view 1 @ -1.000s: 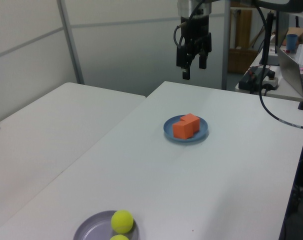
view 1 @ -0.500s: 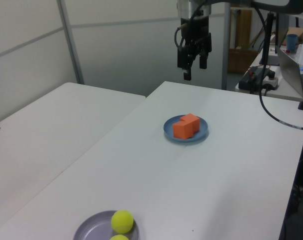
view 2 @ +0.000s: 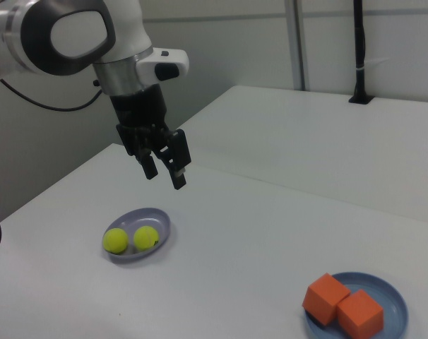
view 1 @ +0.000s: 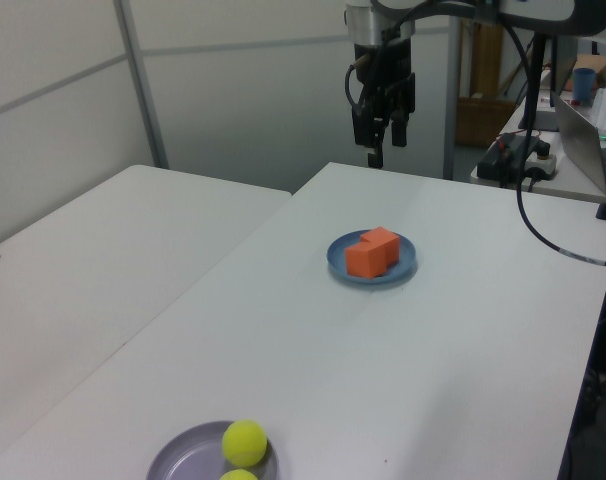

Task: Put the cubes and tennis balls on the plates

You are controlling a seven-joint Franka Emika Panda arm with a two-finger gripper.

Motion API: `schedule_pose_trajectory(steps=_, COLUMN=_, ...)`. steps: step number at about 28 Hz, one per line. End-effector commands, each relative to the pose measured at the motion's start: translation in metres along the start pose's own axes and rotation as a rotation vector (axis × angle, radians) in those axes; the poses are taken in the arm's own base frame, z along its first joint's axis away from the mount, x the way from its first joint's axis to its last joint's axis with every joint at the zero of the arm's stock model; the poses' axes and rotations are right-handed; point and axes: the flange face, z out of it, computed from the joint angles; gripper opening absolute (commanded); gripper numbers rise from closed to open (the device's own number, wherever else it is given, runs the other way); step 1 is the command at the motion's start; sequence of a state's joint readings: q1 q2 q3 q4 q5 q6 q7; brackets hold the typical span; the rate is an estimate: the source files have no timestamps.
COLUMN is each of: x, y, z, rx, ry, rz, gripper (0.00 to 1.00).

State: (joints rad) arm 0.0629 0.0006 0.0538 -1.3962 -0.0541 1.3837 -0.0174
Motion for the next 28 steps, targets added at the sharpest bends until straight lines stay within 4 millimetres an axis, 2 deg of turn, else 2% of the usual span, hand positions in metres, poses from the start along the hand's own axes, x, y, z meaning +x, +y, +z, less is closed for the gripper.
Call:
schedule_pose_trajectory(steps=1, x=-0.0016, y=-0.0034, z=0.0048, rx=-0.015, ry=-0.016, rz=-0.023, gripper=0.76)
schedule_pose_trajectory(steps=7, x=-0.0022, y=-0.0041, z=0.0033, rx=-0.015, ry=-0.013, rz=-0.025, gripper=0.73)
schedule_pose_trajectory(steps=10, x=-0.0011, y=-0.004, z=0.0056, rx=-0.016, ry=-0.017, rz=-0.026, gripper=0.47)
schedule_pose_trajectory(steps=13, x=-0.0004, y=-0.0031, z=0.0062, rx=-0.024, ry=-0.018, rz=-0.045, gripper=0.3)
schedule_pose_trajectory(steps=17, x=0.0002, y=-0.0016, z=0.007, rx=-0.035, ry=-0.02, rz=-0.058, gripper=0.18)
schedule_pose_trajectory(steps=20, x=0.0, y=-0.0016, z=0.0071, rx=-0.035, ry=-0.021, rz=-0.057, gripper=0.06)
schedule_pose_trajectory(steps=24, x=0.0, y=-0.0018, z=0.0071, rx=-0.034, ry=-0.021, rz=-0.057, gripper=0.01)
schedule_pose_trajectory(steps=28, x=-0.0005, y=-0.0018, z=0.0063, rx=-0.034, ry=-0.02, rz=-0.055, gripper=0.07)
